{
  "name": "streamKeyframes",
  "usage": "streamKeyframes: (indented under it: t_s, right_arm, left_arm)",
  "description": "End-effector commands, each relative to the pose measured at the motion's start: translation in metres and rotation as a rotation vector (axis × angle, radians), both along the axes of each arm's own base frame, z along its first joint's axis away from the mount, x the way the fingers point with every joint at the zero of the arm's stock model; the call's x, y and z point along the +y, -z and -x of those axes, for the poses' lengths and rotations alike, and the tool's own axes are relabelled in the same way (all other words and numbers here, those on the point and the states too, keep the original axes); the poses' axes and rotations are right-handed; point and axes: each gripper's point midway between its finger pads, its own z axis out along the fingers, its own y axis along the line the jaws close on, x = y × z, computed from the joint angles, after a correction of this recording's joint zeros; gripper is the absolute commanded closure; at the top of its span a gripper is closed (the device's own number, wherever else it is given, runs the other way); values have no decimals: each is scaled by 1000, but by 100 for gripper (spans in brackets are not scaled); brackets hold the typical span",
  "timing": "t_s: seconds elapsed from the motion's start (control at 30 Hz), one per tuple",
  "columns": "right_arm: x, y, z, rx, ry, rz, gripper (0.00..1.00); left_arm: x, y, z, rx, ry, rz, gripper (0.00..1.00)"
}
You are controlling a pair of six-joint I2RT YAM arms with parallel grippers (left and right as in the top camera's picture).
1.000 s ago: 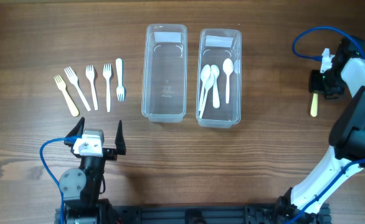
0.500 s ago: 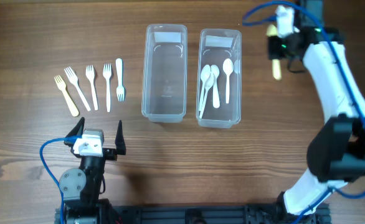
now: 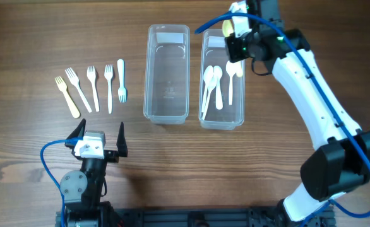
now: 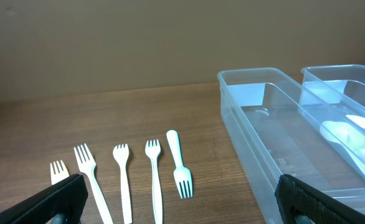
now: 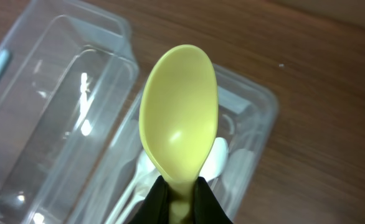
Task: Pack container
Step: 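Carry the yellow spoon into the right container and release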
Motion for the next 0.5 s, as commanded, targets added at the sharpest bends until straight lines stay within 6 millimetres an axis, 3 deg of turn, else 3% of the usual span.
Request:
streamKeyframes:
  t_s: [0.0,0.27,0.3,0.37,0.47]
  right_arm:
    - [22,33,6,98,-16,-43,96]
    - [37,78,10,199,-23,-26,95]
    - [38,81,11,206,-25,-24,87]
    - [40,86,12,216,-26,-22,58]
    - [42,85,10,210,-26,-26,47]
  left_arm:
    - [-1,2,0,-4,4,-22,0]
    - [-1,2,0,-3,4,-23,0]
    - [-1,2,0,-3,4,-23,0]
    - [-1,2,0,-4,4,-23,0]
    - [-1,2,0,-4,4,-23,0]
